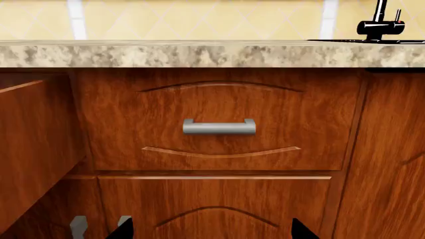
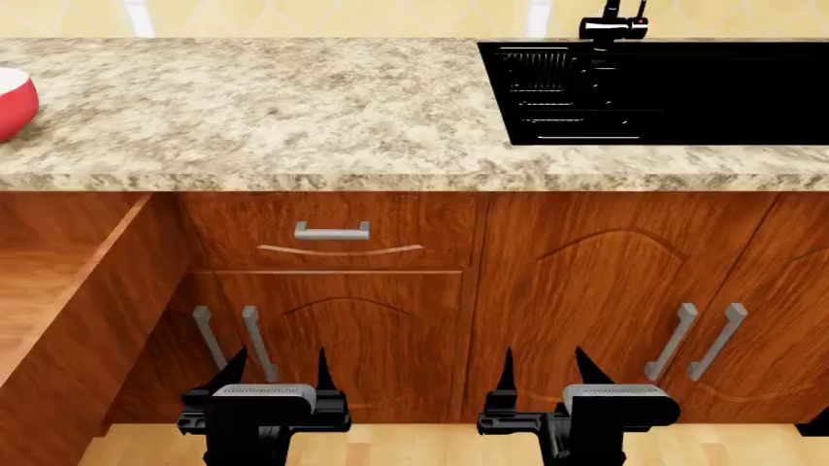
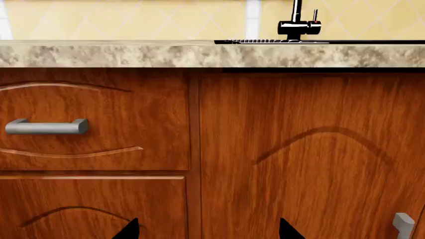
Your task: Place the bar in the bowl and close the drawer.
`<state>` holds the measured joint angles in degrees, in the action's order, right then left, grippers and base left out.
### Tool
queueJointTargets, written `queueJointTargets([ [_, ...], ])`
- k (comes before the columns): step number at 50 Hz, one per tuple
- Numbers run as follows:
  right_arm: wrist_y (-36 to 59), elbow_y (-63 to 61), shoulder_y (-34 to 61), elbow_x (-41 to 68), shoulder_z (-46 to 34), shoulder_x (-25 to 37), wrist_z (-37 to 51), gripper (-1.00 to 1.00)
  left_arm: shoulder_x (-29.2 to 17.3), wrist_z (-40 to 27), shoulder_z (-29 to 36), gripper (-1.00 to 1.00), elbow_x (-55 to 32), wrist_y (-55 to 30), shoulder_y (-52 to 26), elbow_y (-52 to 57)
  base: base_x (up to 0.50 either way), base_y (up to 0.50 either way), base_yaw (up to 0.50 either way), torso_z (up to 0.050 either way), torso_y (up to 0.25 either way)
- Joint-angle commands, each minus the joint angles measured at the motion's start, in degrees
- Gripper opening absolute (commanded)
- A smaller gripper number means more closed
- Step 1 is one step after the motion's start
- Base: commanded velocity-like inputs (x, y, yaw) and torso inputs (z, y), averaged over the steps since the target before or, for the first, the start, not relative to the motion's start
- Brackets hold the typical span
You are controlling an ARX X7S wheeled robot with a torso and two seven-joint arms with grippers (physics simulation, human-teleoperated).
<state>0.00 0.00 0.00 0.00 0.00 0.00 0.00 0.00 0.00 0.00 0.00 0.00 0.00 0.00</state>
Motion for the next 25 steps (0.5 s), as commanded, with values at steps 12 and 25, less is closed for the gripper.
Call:
queueJointTargets([
  [12, 0.38, -0.41, 0.31, 3.34, -2.75, 2.77, 2.90, 1.00, -2.63, -3.83, 3.28, 1.00, -1.81, 0.75, 0.20, 0.47, 0.00, 0.00, 0.00, 0.011, 0.000],
  [25, 4.81, -13.19, -2.71, 5.72, -2.31, 4.89, 5.24, 1.00, -5.06, -4.18, 4.25, 1.00, -4.23, -3.95, 3.22, 12.45, 0.00, 0.00, 0.00, 0.050, 0.000],
])
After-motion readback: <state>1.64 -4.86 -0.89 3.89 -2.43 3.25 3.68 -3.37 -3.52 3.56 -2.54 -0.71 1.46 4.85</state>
